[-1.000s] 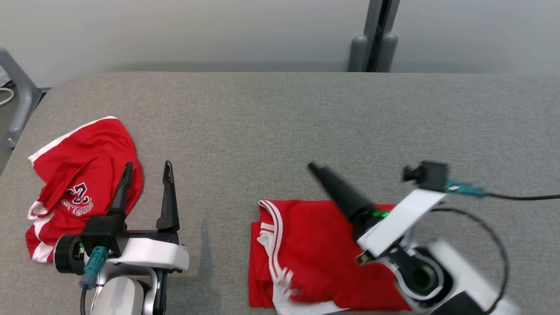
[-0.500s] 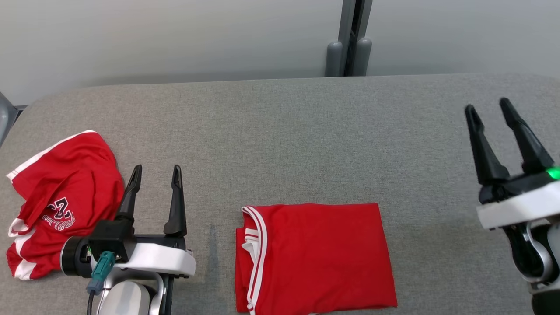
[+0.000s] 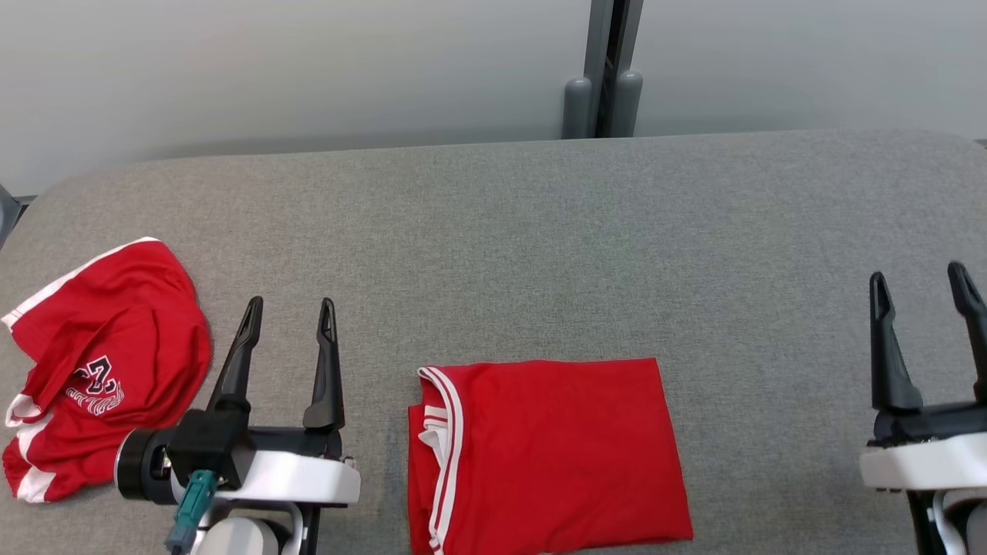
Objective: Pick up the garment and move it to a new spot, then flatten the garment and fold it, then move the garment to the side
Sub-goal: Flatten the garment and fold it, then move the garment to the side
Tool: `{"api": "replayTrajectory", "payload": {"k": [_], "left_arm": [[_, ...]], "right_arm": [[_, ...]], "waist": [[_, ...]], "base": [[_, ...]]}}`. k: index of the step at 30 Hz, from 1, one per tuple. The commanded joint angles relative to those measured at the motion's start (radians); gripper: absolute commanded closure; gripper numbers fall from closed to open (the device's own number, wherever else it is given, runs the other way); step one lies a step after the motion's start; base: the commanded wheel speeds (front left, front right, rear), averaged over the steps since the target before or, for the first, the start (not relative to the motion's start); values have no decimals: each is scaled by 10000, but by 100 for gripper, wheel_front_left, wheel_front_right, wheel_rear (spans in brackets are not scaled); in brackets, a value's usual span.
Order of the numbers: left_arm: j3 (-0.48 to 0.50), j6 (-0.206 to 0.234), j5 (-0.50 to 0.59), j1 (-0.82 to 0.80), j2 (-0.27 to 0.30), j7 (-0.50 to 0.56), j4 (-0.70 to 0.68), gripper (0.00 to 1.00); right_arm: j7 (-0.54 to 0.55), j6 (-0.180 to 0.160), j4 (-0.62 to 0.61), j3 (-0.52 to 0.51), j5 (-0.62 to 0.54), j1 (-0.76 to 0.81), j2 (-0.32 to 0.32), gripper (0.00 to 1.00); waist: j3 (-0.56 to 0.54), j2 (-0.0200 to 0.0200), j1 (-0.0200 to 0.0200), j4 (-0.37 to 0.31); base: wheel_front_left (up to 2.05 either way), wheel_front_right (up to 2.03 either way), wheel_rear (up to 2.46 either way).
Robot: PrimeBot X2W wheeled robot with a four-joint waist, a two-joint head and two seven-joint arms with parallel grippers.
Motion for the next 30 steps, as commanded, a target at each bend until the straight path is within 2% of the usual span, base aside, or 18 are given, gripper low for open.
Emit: {"api": "replayTrajectory", "payload": {"k": [1, 6, 9, 30], "left_arm": [[26, 64, 121, 99, 50, -1, -101, 0], [5, 336, -111, 617, 50, -1, -595, 0], [-63, 387, -102, 814, 44, -1, -677, 0], [-415, 575, 258, 842, 45, -1, -485, 0]], "right_arm": [[-43, -3, -80, -79, 70, 159, 62, 0], [-45, -1, -132, -412, 262, 654, 575, 0], [-45, -1, -23, -251, 252, 859, 677, 0], [-47, -3, 204, 111, -95, 905, 761, 0]], "waist": [[-28, -1, 0, -10], [-104, -1, 0, -18], [-117, -1, 0, 8], [-153, -1, 0, 245]], "base": [[0, 0, 0], [0, 0, 0], [0, 0, 0], [0, 0, 0]]}}
